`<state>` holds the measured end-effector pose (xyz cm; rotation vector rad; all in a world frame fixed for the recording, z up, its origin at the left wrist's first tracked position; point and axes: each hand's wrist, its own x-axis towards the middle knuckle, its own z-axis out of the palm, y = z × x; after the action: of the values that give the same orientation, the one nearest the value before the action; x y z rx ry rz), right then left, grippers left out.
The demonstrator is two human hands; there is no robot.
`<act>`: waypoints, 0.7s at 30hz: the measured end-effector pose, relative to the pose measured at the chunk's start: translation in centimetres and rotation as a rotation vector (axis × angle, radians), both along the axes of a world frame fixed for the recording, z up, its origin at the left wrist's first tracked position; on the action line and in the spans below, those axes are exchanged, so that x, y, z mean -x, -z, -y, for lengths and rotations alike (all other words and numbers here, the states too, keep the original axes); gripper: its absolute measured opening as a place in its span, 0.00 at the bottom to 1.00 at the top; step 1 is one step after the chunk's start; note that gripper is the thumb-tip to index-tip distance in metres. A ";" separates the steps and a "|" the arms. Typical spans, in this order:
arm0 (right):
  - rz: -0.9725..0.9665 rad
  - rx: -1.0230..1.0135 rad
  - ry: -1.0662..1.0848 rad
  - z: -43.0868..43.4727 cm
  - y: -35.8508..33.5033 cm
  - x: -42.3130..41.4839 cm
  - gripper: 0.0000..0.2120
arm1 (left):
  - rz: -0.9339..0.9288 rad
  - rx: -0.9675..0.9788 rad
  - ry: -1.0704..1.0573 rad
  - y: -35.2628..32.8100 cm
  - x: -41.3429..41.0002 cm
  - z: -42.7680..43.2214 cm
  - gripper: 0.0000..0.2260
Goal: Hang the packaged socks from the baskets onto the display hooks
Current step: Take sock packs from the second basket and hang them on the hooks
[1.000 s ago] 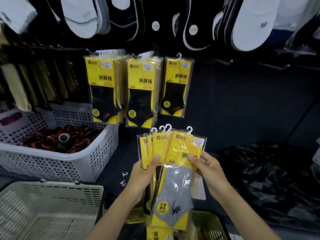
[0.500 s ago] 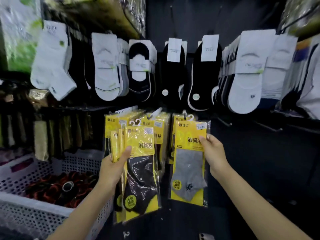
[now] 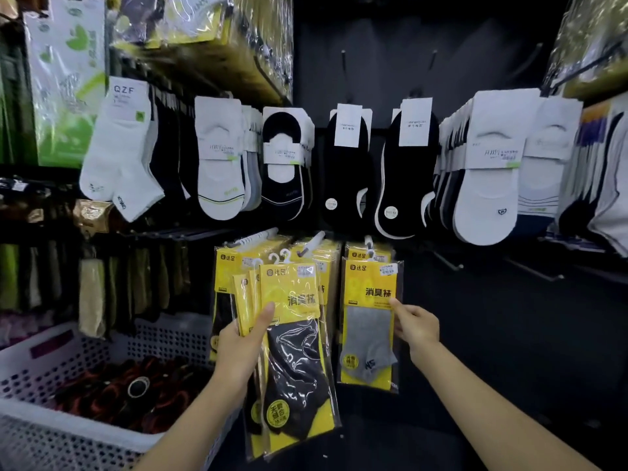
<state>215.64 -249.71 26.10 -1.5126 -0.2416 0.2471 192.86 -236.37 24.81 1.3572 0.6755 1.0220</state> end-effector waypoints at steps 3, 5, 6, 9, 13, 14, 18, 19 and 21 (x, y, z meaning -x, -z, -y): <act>-0.114 -0.013 0.067 1.1 1.5 -0.4 0.05 | 0.006 0.032 -0.015 0.6 -0.8 0.9 0.42; -0.127 -0.022 0.033 1.9 2.0 0.1 0.04 | 0.000 0.021 -0.031 1.2 -1.3 1.7 0.34; -0.115 -0.030 -0.039 2.3 2.1 0.9 0.05 | -0.010 0.020 -0.019 1.4 -1.5 2.1 0.30; -0.031 -0.043 -0.306 3.1 1.7 4.2 0.11 | -0.039 0.025 0.068 1.6 -2.2 3.4 0.19; 0.081 -0.066 -0.430 3.7 1.2 7.4 0.12 | 0.023 0.031 0.179 2.1 -3.3 4.6 0.13; 0.087 -0.089 -0.425 3.8 1.2 7.8 0.11 | 0.034 0.031 0.196 2.2 -3.4 5.0 0.14; 0.075 -0.159 -0.432 4.1 1.2 8.3 0.10 | 0.064 0.040 0.207 2.2 -3.6 5.3 0.21; 0.075 -0.154 -0.436 4.1 1.2 8.3 0.10 | 0.070 0.032 0.206 2.2 -3.5 5.3 0.21; 0.056 -0.157 -0.439 4.1 1.3 8.2 0.10 | 0.067 0.016 0.191 2.1 -3.4 5.1 0.18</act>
<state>207.45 -253.79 24.84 -1.2994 -0.6258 0.5220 196.22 -241.42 22.68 1.3400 0.4929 0.9027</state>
